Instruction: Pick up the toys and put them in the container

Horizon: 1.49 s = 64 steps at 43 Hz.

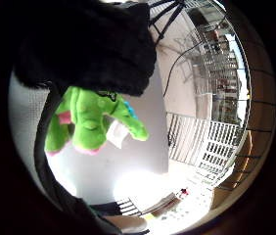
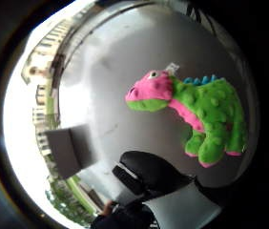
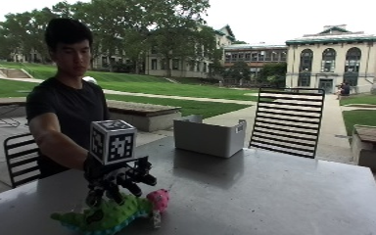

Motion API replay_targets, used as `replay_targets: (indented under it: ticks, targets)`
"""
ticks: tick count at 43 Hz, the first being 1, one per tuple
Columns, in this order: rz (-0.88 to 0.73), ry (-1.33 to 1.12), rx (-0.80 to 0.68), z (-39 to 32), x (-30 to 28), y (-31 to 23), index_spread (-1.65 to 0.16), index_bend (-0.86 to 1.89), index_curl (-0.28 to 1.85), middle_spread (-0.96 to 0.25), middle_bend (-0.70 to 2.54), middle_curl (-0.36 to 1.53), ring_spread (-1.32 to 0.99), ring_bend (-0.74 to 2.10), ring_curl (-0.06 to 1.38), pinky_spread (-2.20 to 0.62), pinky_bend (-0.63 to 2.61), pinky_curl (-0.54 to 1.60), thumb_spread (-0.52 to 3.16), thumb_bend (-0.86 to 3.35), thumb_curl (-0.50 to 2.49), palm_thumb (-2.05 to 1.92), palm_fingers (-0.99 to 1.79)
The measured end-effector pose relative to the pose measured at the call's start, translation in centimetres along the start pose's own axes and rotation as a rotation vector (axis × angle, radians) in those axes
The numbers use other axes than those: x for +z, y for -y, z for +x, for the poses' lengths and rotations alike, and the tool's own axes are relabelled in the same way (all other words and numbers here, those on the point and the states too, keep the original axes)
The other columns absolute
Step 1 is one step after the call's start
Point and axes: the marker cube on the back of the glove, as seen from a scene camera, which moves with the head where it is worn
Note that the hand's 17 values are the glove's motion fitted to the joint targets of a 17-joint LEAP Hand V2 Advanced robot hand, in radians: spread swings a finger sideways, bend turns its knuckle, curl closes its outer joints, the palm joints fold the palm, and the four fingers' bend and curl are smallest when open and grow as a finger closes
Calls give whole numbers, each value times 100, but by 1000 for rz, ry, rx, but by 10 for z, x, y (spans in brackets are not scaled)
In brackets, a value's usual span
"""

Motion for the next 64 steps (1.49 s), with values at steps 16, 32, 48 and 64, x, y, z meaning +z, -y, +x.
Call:
replay_targets:
  ticks: [16,32,48,64]
  targets:
    - [-224,-74,90,12,73,6,-34,47,23,-4,8,23,-2,39,29,-2,115,31,111,10,34,25,15]
    - [25,-51,116,30,59,-4,-25,105,49,-24,44,31,-41,77,40,-39,84,25,130,44,47,82,116]
    - [29,128,133,28,9,-8,-24,69,54,-32,97,52,-42,111,51,-47,77,30,69,42,70,90,119]
    - [191,138,56,-69,-134,-35,-33,51,63,-39,87,56,-47,109,51,-42,97,37,66,38,82,76,91]
